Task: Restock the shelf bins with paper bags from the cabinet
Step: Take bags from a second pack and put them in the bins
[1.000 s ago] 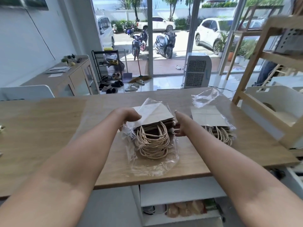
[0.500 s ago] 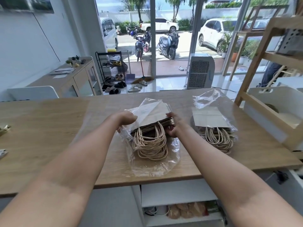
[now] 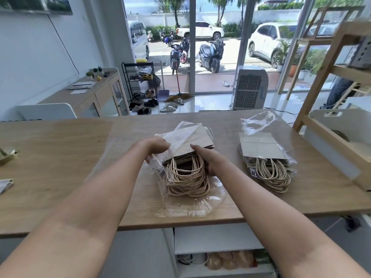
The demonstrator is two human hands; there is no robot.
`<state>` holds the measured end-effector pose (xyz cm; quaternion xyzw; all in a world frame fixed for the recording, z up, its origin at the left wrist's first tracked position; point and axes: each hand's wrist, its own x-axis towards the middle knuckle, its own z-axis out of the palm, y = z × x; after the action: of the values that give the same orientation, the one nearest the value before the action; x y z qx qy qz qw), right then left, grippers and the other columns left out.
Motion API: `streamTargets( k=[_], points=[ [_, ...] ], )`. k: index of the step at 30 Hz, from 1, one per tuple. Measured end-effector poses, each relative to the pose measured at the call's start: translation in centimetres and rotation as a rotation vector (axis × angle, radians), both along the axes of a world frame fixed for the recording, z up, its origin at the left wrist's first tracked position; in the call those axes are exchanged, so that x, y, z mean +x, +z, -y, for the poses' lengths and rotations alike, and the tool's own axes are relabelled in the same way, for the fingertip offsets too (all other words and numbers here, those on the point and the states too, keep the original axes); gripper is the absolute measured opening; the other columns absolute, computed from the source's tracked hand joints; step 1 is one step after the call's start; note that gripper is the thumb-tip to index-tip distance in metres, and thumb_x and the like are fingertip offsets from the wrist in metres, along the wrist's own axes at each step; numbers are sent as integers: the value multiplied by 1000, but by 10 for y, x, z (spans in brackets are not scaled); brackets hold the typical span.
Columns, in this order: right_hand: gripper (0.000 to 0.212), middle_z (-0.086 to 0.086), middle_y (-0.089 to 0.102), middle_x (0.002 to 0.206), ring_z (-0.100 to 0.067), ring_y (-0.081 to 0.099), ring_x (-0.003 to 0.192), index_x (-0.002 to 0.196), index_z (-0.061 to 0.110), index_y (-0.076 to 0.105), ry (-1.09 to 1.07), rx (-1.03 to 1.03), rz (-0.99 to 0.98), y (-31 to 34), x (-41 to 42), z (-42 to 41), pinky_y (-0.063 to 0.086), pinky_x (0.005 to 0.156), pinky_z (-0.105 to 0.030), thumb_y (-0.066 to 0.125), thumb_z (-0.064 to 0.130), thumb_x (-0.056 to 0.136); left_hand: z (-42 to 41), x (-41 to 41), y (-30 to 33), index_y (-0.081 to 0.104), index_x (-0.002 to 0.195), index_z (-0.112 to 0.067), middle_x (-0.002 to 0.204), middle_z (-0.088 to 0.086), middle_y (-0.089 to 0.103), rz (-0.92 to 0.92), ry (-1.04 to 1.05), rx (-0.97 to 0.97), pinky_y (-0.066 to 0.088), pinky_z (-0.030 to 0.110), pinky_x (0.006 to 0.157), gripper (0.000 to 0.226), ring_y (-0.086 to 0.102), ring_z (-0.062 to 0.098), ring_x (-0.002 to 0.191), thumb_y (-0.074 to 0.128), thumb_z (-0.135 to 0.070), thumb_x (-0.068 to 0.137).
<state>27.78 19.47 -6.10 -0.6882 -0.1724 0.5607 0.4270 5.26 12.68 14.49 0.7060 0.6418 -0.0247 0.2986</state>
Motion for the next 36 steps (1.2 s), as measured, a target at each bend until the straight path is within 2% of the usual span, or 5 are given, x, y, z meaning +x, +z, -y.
streamTargets(
  k=[6,11,15,31,36],
  points=[
    [135,-10,61,116,-28,63,104,131,8,42,-72,144,-13,71,-42,58,48,94,-54,90,48,12,4,5,-1,48,139,-13,145,13,47,-155,-24,146,40,39,107,45,48,32,128,31,-33,103],
    [69,-15,73,97,-29,71,77,113,7,64,88,113,-229,141,-66,103,57,77,-47,89,33,54,0,3,-4,46,142,-14,149,11,43,-161,-32,164,34,38,111,45,41,30,135,31,-32,103],
    [27,-4,61,46,-16,56,34,75,11,61,158,95,-221,164,-69,121,53,48,-23,77,33,75,-1,4,-3,43,144,-13,151,11,40,-186,-30,162,31,38,113,46,38,29,138,29,-32,104],
    [20,-1,54,33,-7,46,21,66,4,55,89,292,-118,198,-17,172,33,27,-10,67,4,82,17,13,6,52,135,-12,141,11,51,-348,87,317,46,37,94,45,52,30,124,33,-24,96],
    [21,-1,58,36,-4,43,19,65,4,55,120,349,25,219,18,205,30,26,-9,66,0,82,25,40,22,47,140,-11,145,12,47,-358,44,318,43,39,101,61,47,31,130,39,-52,95]
  ],
)
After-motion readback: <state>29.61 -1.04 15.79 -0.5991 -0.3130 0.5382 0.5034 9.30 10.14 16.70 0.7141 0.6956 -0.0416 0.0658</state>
